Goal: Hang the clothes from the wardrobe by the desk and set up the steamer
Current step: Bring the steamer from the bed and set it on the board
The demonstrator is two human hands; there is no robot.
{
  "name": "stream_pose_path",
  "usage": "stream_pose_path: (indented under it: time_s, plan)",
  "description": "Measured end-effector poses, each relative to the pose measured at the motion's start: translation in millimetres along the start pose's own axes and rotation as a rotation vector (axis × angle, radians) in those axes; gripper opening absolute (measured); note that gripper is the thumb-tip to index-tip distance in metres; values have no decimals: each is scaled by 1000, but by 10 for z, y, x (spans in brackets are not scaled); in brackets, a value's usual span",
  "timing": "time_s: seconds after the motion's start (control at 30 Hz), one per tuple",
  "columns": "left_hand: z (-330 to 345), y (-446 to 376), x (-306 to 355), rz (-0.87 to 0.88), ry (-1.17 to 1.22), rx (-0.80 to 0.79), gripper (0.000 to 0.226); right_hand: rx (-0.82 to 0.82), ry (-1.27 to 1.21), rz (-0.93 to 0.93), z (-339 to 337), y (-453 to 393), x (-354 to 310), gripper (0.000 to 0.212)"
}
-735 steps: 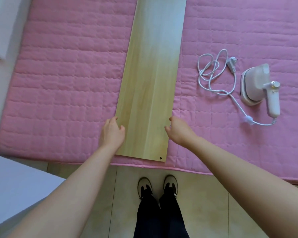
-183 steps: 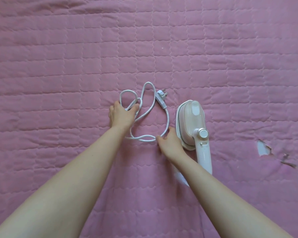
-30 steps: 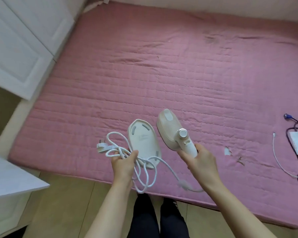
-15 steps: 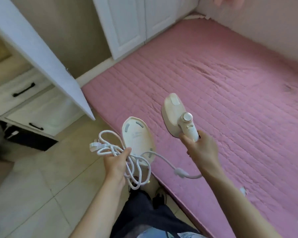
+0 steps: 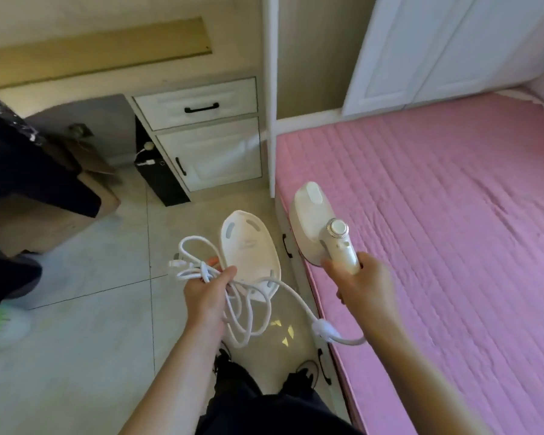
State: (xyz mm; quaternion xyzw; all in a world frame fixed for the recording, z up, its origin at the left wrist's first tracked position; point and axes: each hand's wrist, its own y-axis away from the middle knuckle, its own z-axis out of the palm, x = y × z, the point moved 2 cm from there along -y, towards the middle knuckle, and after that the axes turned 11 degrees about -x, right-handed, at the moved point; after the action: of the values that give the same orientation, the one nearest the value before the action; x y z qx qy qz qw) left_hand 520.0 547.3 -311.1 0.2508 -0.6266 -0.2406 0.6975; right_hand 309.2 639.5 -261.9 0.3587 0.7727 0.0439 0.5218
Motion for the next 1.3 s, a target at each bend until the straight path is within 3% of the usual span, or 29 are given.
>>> stream_pose_path:
  time_s: [0.4, 0.63, 1.0, 1.3]
  plan:
    - [-1797, -643, 951, 61, 163, 149, 24, -160, 150, -112, 1925, -209, -1175, 35]
    - [-2453, -968, 1339, 69, 214, 204, 24, -227, 161, -159, 2652, -345, -1739, 39]
    - [-2779, -1464, 1748, 78, 288, 310, 23, -320, 222, -183, 3238, -926, -2357, 37]
    - [-2394, -2286, 2583, 156, 222, 361, 23, -376, 240, -224, 3435, -1882, -3084, 34]
